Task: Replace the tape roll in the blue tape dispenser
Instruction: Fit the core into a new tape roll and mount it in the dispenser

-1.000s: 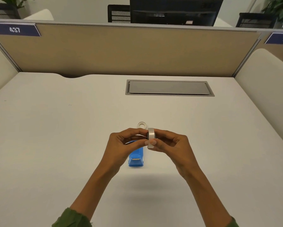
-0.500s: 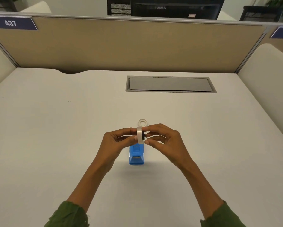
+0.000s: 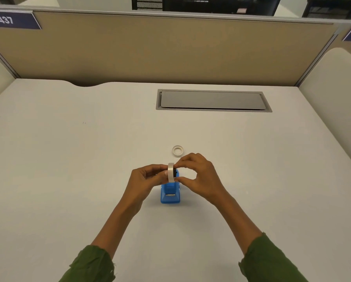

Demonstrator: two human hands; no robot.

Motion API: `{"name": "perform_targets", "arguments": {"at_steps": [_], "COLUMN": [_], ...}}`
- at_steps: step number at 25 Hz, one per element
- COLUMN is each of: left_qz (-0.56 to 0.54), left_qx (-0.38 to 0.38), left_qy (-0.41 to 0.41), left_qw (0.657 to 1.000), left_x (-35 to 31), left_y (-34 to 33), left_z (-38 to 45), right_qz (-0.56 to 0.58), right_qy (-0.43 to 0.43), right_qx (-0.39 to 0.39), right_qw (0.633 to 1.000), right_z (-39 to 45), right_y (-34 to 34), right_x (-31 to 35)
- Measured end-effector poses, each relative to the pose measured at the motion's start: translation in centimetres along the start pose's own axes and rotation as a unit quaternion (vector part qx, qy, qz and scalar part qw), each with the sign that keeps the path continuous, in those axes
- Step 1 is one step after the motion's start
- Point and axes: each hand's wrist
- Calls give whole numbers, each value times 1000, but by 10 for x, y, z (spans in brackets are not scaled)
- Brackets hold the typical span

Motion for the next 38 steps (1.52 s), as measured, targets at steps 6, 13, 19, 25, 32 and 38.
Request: {"name": "perform_targets", "arguments": {"at_steps": [6,13,19,25,32,38], "left_qz": [10,89,337,304,327,310], "left_qx": [-37,-33,72,70,83,82], "left_qy": [-7,-46,-87,-50,-46,-38], "left_qw": [999,994,935,949,940,946], "left_x": [9,12,30,40,38,37], "left_y": [-3,1,20,10,9,9], "left_z": [0,-2,-6,7,16,15], "right_qz": [-43,-67,-7,10,5,-48], "right_qy": [-7,-21,-74,-93,-109,-89], "right_qx": [-14,-31,-53,-44,-53,-44], "right_qw": [999,997,996,995,993,994], "right_z": [0,-2,-5,-3,1,4], "right_y": [-8,-18,-25,-31,-40,-43], "right_x": [-5,-7,-20,-24,-26,-29]}}
Point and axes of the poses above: each hand's wrist, its own z-axis towards the middle knuckle, its own y-axis out of the back of the hand, x = y × z, and after that the axes turned 1 degree about z, right-handed
